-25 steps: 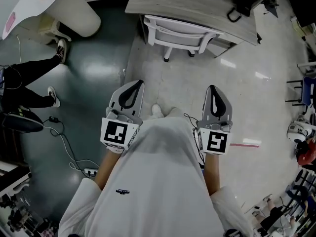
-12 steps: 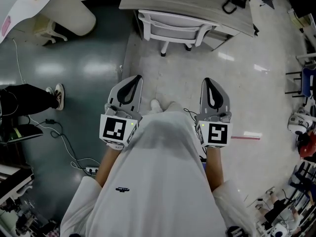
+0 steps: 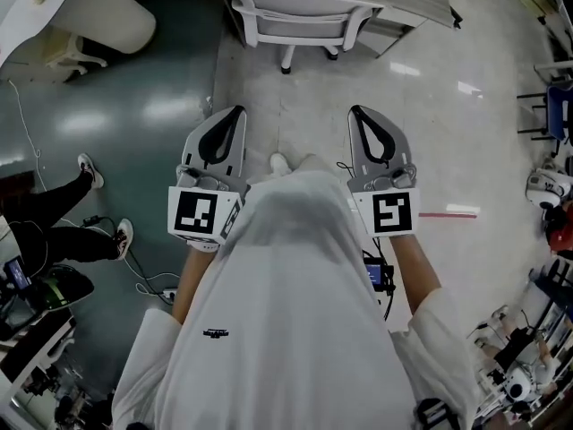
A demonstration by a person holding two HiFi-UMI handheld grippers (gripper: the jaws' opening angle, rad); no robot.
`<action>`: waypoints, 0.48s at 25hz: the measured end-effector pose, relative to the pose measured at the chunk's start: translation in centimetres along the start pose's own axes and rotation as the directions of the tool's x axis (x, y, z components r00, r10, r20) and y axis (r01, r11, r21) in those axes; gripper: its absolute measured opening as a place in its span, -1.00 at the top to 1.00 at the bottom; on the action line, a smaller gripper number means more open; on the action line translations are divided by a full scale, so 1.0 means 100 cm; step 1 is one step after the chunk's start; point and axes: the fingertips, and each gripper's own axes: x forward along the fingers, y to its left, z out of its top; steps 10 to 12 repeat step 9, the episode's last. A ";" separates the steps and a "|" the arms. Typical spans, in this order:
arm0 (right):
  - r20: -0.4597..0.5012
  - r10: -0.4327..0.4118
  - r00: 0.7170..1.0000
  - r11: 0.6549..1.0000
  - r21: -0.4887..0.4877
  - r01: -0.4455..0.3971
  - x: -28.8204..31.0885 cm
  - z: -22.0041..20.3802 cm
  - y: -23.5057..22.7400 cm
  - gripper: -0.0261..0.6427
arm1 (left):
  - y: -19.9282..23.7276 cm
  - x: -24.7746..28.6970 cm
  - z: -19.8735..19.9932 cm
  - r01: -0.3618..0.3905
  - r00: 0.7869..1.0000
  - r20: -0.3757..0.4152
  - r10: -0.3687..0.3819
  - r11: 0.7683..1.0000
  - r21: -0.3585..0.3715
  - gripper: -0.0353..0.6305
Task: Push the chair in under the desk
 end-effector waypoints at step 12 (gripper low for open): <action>-0.018 0.029 0.999 0.996 0.085 -0.027 -0.007 -0.017 0.008 0.89 | -0.006 -0.002 0.003 -0.005 1.000 0.016 0.005 1.000 -0.006 0.88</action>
